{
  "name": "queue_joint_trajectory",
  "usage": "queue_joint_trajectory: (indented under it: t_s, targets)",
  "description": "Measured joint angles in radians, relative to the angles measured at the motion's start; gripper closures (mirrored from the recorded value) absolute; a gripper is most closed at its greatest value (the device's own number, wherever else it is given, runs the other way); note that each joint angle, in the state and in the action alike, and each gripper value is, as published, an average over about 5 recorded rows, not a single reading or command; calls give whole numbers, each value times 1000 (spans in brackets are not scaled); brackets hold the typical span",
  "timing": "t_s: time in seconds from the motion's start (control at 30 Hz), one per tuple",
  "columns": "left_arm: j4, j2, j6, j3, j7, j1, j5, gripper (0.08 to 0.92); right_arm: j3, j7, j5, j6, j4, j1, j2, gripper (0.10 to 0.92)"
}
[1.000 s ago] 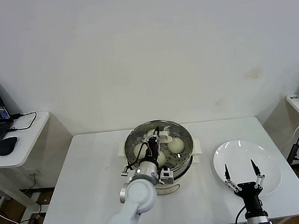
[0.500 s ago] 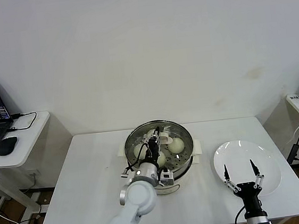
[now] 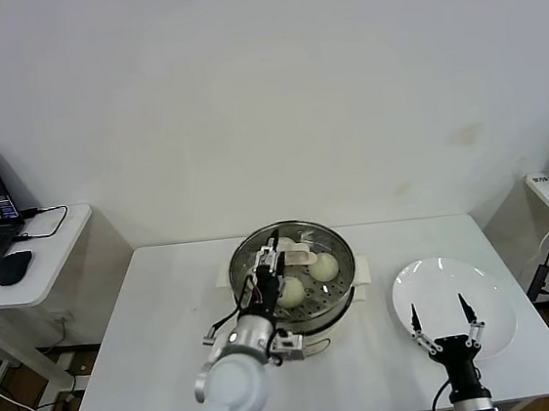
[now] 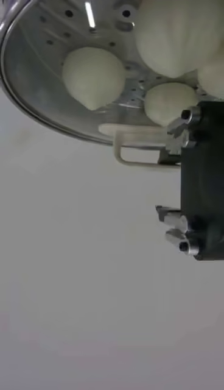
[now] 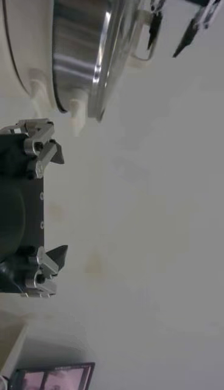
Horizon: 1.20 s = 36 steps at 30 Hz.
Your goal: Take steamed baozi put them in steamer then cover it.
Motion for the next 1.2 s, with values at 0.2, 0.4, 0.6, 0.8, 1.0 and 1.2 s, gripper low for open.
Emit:
queue_joint_trajectory:
  t_s: [0.2, 0.4, 0.6, 0.8, 1.0, 1.2]
  targets:
    - [-122, 45, -16, -38, -27, 111, -108, 187, -9, 0, 10, 2, 6, -7, -13, 203]
    - [-222, 84, -58, -128, -130, 264, -345, 177, -11, -7, 26, -5, 17, -9, -25, 202]
    - [-246, 95, -200, -289, -268, 414, -725, 177, -19, -17, 44, -20, 16, -15, -40, 203]
    - [-242, 91, -319, -413, -364, 542, -1081, 177, -23, -28, 78, -42, 20, -42, -86, 202]
    - [-221, 78, -401, -472, -405, 637, -1312, 177, -28, -41, 122, -74, 39, -72, -115, 203]
    - [-188, 71, -461, -503, -420, 686, -1421, 177, -34, -50, 140, -95, 56, -98, -122, 203]
